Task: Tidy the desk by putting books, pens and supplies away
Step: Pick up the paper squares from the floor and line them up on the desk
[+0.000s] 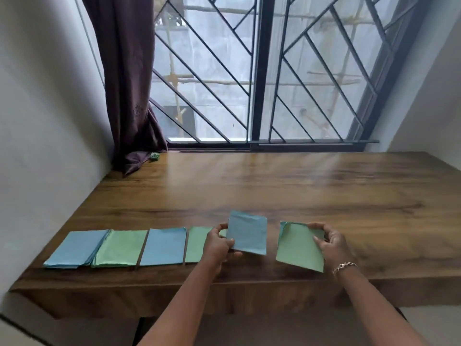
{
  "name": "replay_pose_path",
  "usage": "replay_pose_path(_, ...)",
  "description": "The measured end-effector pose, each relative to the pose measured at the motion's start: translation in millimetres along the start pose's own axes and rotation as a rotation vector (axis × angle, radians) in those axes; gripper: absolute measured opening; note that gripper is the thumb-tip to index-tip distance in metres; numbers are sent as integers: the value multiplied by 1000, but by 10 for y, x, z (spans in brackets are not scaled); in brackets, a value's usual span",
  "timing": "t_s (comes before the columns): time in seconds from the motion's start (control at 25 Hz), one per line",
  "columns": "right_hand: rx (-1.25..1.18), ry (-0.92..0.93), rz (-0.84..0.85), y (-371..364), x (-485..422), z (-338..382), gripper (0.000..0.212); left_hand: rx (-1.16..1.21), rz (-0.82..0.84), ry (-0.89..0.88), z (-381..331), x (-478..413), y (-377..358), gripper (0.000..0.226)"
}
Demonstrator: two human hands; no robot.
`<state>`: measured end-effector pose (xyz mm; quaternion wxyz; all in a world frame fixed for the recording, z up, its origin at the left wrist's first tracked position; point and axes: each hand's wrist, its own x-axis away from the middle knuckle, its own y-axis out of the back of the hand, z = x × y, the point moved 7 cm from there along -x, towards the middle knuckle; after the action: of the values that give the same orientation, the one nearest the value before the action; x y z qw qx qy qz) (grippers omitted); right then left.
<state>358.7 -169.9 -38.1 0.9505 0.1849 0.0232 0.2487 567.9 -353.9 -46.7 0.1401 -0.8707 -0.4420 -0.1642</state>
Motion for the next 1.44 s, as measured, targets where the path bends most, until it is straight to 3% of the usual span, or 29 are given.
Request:
replay_pose_path(0.44, 272, 42, 121, -320, -383, -48, 32, -603, -223, -104, 5, -91, -2, 44)
replay_pose_path(0.56, 425, 82, 120, -321, -341, 28, 30, -867, -263, -161, -19, -65, -33, 53)
replay_pose_path(0.76, 639, 175, 139, -369, -260, 79, 29, -1289, -319, -265, -127, 57, -153, 41)
replay_pose_path(1.04, 750, 192, 128, -410, -251, 67, 31, -1477, -217, -305, -59, 106, -282, 29)
replay_pose_path(1.2, 770, 367, 119, -385, -210, 183, 35, -1503, -237, -377, -120, 137, -312, 33)
replay_pose_path(1.24, 756, 418, 187, -406, -189, 217, 45, -1510, -211, -434, -150, 130, -348, 39)
replay_pose_path(1.36, 872, 529, 529, -577, -134, 244, 122, -1589, 14, -540, -127, 21, -511, 68)
replay_pose_path(1.44, 992, 527, 655, -633, -110, 238, 138, -1624, 141, -515, -54, -60, -578, 84)
